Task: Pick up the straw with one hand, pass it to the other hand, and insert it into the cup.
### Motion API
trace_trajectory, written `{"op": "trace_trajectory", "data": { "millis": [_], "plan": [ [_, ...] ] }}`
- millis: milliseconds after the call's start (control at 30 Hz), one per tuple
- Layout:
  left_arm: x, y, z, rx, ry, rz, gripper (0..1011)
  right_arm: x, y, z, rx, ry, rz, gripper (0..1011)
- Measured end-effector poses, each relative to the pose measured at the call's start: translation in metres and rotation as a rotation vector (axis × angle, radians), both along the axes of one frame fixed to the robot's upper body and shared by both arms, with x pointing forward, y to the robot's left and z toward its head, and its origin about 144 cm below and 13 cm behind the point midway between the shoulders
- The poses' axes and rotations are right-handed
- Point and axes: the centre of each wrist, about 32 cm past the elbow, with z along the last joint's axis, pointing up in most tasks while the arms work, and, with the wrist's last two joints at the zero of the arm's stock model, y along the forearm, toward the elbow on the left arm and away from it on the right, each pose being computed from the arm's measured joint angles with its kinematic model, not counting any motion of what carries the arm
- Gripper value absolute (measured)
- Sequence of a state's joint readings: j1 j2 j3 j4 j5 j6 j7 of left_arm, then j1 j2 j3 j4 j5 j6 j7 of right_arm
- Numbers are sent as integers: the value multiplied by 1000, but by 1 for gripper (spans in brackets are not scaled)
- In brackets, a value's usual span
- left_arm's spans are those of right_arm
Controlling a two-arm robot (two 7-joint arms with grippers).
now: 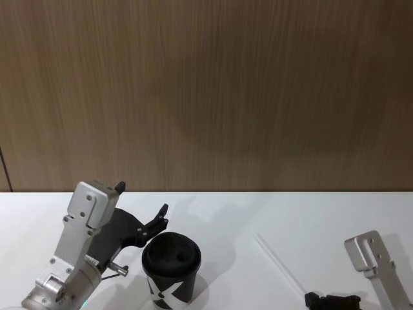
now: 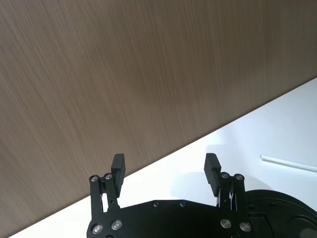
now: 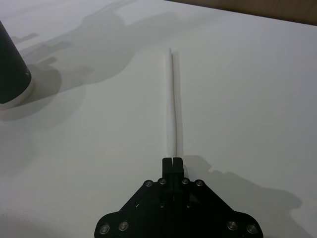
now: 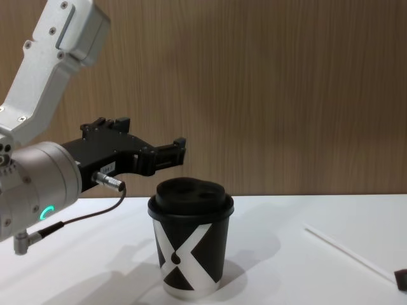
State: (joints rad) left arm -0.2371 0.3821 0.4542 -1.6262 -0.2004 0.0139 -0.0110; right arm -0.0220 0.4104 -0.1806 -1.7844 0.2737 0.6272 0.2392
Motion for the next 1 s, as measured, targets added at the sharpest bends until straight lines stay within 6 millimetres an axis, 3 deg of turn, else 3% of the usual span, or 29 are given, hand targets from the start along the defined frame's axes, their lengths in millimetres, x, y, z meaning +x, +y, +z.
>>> {"op": "trace_trajectory", "data": {
  "millis": [1000],
  "plan": [
    [0, 0, 0, 0, 0, 0, 1004, 7, 9, 41, 150, -386, 29, 7]
  ]
}}
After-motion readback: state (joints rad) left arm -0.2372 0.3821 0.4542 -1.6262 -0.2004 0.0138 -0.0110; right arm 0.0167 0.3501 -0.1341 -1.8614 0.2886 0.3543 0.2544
